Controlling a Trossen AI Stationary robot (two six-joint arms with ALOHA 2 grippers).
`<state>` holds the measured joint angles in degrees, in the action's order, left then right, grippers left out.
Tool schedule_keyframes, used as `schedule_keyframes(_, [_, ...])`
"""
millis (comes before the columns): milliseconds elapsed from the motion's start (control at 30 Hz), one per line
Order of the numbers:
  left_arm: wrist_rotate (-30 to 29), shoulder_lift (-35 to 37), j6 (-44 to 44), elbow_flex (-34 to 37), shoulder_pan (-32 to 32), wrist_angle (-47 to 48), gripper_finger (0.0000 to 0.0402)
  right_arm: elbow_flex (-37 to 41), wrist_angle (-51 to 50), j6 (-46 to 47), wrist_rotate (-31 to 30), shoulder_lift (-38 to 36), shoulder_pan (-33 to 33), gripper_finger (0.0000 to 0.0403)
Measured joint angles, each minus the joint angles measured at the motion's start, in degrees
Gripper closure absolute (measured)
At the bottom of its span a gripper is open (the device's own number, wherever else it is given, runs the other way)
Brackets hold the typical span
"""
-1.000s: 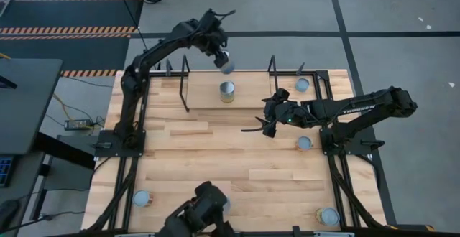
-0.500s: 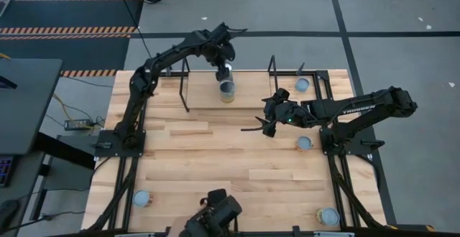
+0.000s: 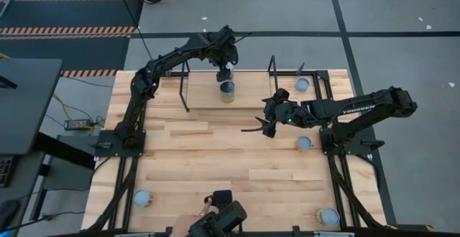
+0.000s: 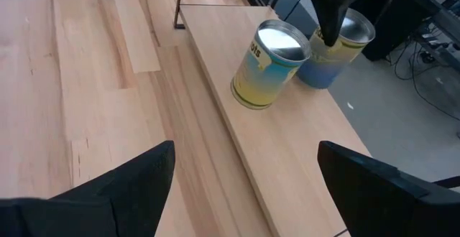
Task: Pick and place cans onto a shelf
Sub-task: Put the canned carrots on the shelf
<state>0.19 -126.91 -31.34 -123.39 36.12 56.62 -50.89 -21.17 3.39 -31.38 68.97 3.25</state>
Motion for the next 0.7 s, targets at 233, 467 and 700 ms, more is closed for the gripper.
schedule_keyframes(233, [0.0, 0.0, -2.3, 0.0, 0.0, 0.2, 0.0076, 0.0, 0.0, -1.5, 1.8, 0.0, 0.0, 0.0053])
schedule_keyframes(467, [2.8, -1.6, -3.7, 0.0, 0.5, 0.6, 0.0076, 0.0, -0.1, -2.1, 2.9, 0.0, 0.0, 0.0053])
schedule_keyframes(700, [2.9, -2.1, -3.9, 0.0, 0.4, 0.3, 0.0065, 0.0, -0.2, -2.3, 3.0, 0.0, 0.0, 0.0053])
